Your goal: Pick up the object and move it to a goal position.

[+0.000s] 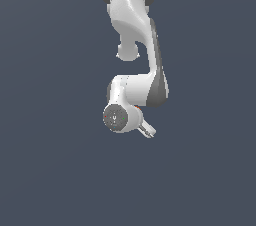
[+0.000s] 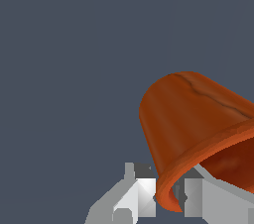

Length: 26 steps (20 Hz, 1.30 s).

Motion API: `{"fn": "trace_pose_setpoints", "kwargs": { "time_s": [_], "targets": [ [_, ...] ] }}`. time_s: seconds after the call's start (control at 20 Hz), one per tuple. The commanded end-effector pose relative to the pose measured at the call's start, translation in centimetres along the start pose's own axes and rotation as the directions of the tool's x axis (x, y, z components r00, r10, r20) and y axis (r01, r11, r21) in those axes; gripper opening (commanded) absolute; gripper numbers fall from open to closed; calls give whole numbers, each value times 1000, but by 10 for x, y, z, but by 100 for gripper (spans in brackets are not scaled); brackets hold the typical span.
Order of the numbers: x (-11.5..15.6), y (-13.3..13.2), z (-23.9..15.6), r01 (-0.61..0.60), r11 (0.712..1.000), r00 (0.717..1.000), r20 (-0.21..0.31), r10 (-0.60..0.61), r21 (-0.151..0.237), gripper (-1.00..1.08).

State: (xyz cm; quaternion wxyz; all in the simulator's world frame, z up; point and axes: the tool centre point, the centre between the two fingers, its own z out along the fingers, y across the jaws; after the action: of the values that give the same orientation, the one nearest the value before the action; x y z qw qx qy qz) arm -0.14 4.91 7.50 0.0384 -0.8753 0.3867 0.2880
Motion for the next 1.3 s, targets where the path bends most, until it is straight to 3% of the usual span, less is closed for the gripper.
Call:
{"fn": "trace_pose_setpoints", "kwargs": {
  "time_s": [0.0, 0.45, 1.25],
  "targets": [
    [-9, -1, -4, 1, 1000, 1000, -2, -1, 1, -100],
    [-72, -5, -28, 2, 1000, 1000, -1, -2, 0, -100],
    [-257, -17, -99, 3, 1000, 1000, -2, -3, -1, -100]
  ]
}}
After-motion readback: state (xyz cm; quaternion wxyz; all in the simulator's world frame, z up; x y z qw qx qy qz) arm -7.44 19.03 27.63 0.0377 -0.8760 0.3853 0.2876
